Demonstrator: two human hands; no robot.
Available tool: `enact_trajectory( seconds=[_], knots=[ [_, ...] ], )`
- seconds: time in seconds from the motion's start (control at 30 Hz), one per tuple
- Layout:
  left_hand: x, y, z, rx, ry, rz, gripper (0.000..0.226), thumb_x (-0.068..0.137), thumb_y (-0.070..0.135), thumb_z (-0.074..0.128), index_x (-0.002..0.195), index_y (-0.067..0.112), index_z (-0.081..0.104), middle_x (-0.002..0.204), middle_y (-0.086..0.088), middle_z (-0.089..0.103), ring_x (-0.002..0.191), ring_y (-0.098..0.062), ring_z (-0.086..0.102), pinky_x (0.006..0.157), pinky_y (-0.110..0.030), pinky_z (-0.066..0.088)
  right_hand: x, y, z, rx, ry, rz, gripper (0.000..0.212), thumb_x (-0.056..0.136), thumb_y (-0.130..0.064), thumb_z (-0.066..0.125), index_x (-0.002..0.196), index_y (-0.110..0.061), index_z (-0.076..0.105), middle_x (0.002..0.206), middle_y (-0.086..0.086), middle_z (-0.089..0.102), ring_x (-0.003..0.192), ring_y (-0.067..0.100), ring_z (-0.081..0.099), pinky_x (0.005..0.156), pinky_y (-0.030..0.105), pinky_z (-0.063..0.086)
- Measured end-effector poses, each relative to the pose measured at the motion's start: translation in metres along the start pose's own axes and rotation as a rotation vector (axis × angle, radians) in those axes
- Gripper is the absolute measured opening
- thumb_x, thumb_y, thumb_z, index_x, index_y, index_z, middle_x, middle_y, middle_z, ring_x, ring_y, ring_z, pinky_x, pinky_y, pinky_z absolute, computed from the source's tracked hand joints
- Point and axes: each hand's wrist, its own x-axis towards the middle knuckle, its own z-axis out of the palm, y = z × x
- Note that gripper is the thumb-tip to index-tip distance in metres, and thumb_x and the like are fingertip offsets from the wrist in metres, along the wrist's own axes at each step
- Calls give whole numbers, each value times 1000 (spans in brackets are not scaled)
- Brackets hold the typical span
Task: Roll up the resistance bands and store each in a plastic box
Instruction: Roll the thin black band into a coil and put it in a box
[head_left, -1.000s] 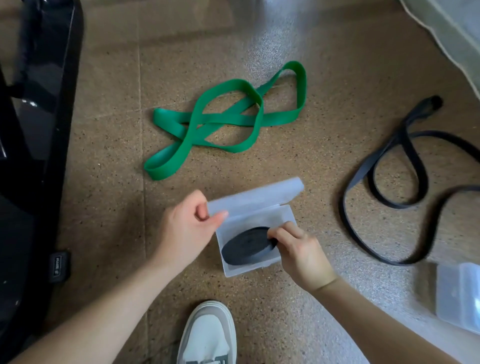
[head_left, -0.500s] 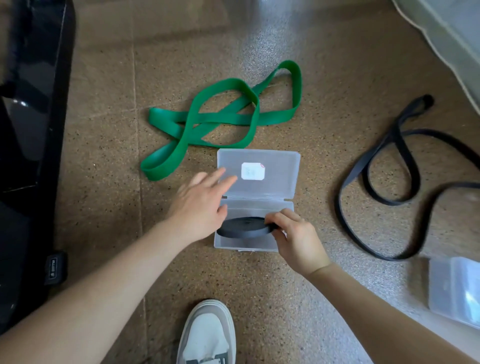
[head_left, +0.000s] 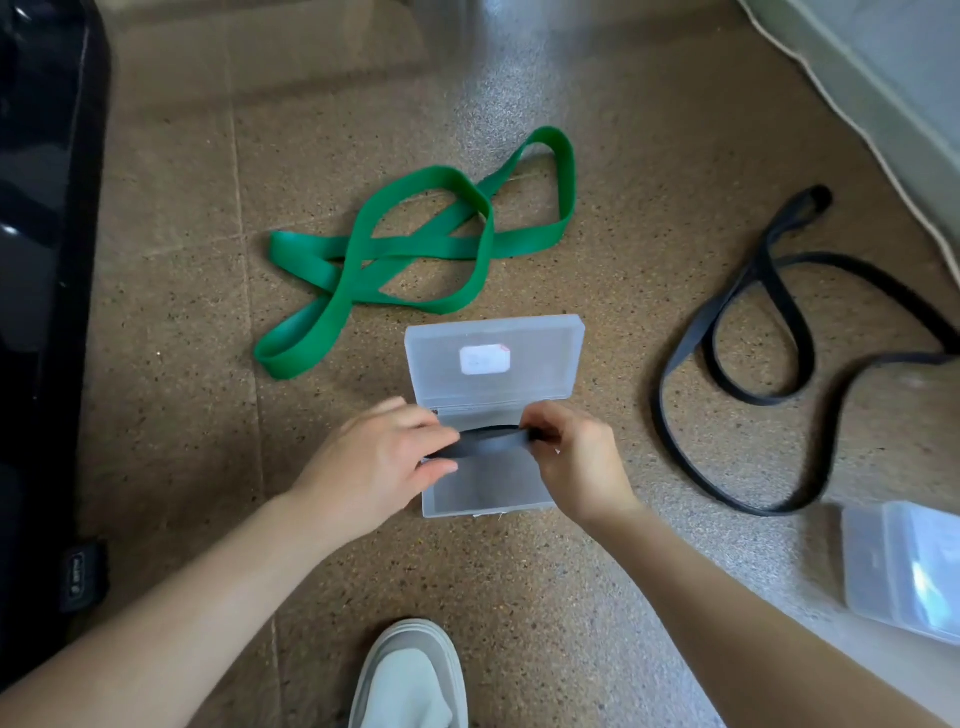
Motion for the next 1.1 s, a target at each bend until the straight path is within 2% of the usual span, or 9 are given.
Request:
enact_trajectory(
  seconds=[0.1,0.2,0.4,0.6,0.7,0.8,0.87,0.97,1.1],
  knots=[
    [5,1,12,88,-26,50,38,85,44,42,80,16,68,73,5,65,67,-20,61,56,-34,54,5,-9,0,-30,-41,147,27,81,4,56,92,-16,71,93,3,71,89,23,65,77,25,47],
    [3,9,18,176,-78,145,22,78,34,71,67,18,61,57,5,56,52,-19,57,42,-27,48,10,-18,-5,56,-101,330,32,86,2,49,105,-14,70,104,3,71,101,18,65,79,16,44],
    [3,25,27,273,-140,187,37,58,34,88,60,20,54,52,5,49,41,-17,52,35,-22,36,5,-27,-9,293,-183,506,39,87,0,49,121,-11,63,120,5,64,118,16,57,101,29,45],
    [1,27,28,302,-67,235,22,76,34,76,69,20,60,59,4,50,39,-17,51,34,-23,36,9,-24,-10,461,-168,583,13,84,-2,53,86,7,63,86,15,66,83,30,62,93,59,48],
    [-3,32,31,321,-1,289,22,90,35,54,77,20,65,63,4,51,43,-15,52,36,-24,38,10,-21,-9,405,-173,529,26,84,2,59,105,-6,70,107,6,69,103,20,64,98,40,52],
    [-4,35,33,257,-34,243,20,82,41,67,75,22,65,64,5,53,51,-14,55,37,-23,38,12,-23,-6,295,-196,454,41,86,2,58,125,-8,61,123,4,64,117,17,59,101,29,46],
    [-3,35,31,122,-64,109,25,72,46,77,80,24,68,69,7,57,62,-14,59,42,-25,41,14,-23,-4,207,-224,433,42,87,-2,58,128,-11,60,127,2,62,117,18,58,101,27,45],
    [-2,28,27,-109,-151,-160,36,80,55,65,107,32,69,98,11,62,96,-12,53,72,-32,48,17,-26,-3,129,-242,416,43,87,-2,56,129,-11,60,130,3,62,118,20,59,103,30,44],
    [-7,22,25,-84,-212,-299,63,76,74,45,118,31,64,113,9,56,111,-16,44,90,-38,48,17,-31,-2,93,-242,386,33,86,0,53,116,-6,68,118,6,69,109,25,63,97,31,48]
  ],
)
